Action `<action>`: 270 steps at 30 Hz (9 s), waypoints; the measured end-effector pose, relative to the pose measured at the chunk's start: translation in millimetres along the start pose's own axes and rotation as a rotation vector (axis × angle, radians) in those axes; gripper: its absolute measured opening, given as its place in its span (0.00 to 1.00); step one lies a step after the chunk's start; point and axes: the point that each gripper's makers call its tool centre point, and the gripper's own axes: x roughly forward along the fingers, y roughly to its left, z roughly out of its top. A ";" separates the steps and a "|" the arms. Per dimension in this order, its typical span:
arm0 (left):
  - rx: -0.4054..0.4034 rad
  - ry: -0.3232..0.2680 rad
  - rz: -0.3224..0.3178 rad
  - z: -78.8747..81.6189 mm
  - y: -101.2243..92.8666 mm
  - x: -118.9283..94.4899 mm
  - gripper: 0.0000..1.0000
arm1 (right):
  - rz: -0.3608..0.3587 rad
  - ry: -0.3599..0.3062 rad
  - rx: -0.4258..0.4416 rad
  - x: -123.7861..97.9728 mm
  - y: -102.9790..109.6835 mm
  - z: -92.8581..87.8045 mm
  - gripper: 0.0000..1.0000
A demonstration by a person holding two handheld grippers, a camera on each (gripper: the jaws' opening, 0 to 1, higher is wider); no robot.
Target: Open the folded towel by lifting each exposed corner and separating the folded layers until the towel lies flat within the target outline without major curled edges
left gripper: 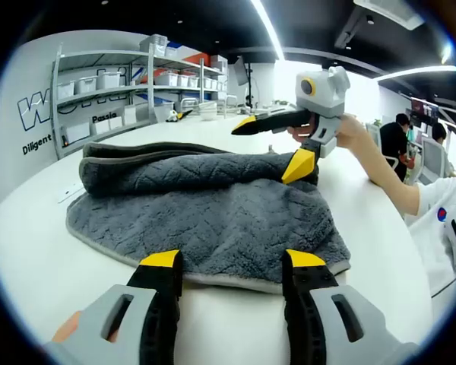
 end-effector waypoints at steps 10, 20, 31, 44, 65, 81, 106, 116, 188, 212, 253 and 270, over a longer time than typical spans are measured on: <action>0.000 0.009 0.000 -2.0 2.4 -1.9 0.51 | 0.006 0.014 -0.006 1.7 0.9 -3.9 0.89; -0.005 0.027 0.007 -6.3 6.1 -6.1 0.49 | 0.007 0.021 -0.009 2.6 -0.5 -7.2 0.89; -0.051 0.046 0.013 -13.4 7.1 -14.5 0.44 | 0.012 0.024 -0.008 4.4 0.0 -8.6 0.89; -0.088 0.061 0.016 -19.3 13.3 -27.0 0.41 | 0.016 0.023 -0.006 4.4 5.4 -8.1 0.89; -0.082 0.088 0.018 -26.7 19.0 -45.0 0.35 | 0.021 0.024 -0.002 3.7 6.5 -7.6 0.89; -0.102 0.097 0.018 -33.5 22.5 -58.3 0.33 | 0.028 0.030 0.001 4.0 7.1 -9.2 0.89; 0.032 -0.230 0.135 40.7 42.1 -81.4 0.27 | 0.018 0.022 0.003 3.0 3.7 -7.2 0.89; -0.007 -0.460 0.119 78.1 42.8 -100.6 0.32 | 0.016 0.021 0.003 2.5 4.2 -7.4 0.89; -0.064 -0.348 0.223 55.7 48.6 -76.4 0.89 | 0.013 0.003 0.017 0.4 0.5 -4.2 0.87; -0.057 -0.322 0.228 55.6 55.4 -76.7 0.89 | -0.094 -0.024 0.002 -3.2 -23.0 -3.8 0.60; -0.048 -0.268 0.236 45.2 50.6 -68.1 0.88 | -0.045 0.052 -0.127 5.5 -17.0 -24.8 0.00; -0.043 -0.247 0.234 42.3 51.5 -66.0 0.88 | -0.161 -0.110 -0.089 -11.8 -40.8 7.3 0.00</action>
